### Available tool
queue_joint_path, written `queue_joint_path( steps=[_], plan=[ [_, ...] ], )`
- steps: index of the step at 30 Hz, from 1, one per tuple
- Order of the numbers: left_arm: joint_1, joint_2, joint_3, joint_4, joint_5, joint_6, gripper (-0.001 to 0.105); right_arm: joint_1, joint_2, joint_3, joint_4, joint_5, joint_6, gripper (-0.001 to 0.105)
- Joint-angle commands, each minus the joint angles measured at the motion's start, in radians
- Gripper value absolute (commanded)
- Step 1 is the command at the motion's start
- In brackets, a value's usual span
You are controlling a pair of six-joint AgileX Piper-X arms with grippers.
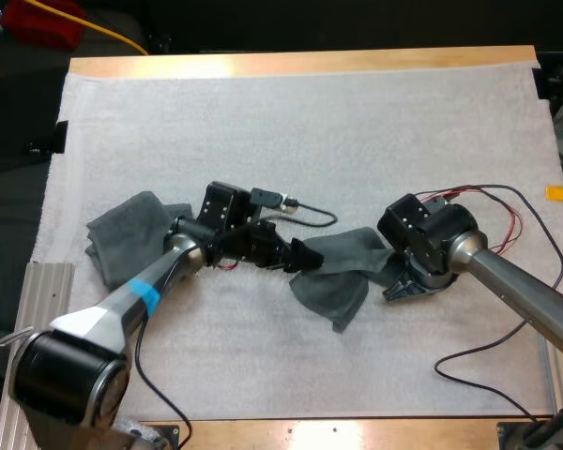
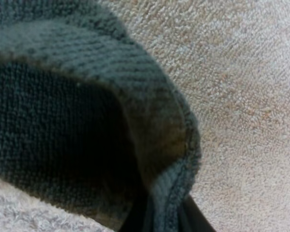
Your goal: Pick towel from pile, fold and stack
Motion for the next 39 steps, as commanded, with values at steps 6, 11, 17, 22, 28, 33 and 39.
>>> queue_joint_path(
  steps=[6,11,17,22,28,33,39],
  plan=[
    [-0.005,0.059,-0.023,-0.005,0.058,-0.043,0.069,-0.003,-0.009,0.000,0.008,-0.006,0.011,0.001],
    [-0.005,0.059,-0.023,-0.005,0.153,-0.051,0.069,-0.003,-0.009,0.000,-0.001,-0.006,0.019,0.001],
    [-0.005,0.059,-0.023,-0.007,0.172,-0.051,0.058,-0.003,-0.009,0.000,-0.003,-0.006,0.025,0.001],
    [-0.005,0.059,-0.023,0.005,0.196,-0.051,0.037,-0.003,-0.009,0.000,-0.003,-0.006,0.025,0.001],
    [-0.005,0.059,-0.023,0.053,0.207,-0.051,0.017,-0.003,-0.009,0.000,-0.003,-0.006,0.042,0.001],
    [-0.005,0.054,-0.023,0.056,0.274,-0.075,0.010,-0.003,-0.009,0.000,-0.003,-0.006,0.042,0.001],
    [0.001,-0.035,-0.025,0.075,0.275,-0.079,0.000,-0.003,-0.009,0.000,-0.008,-0.002,0.041,0.001]
  ],
)
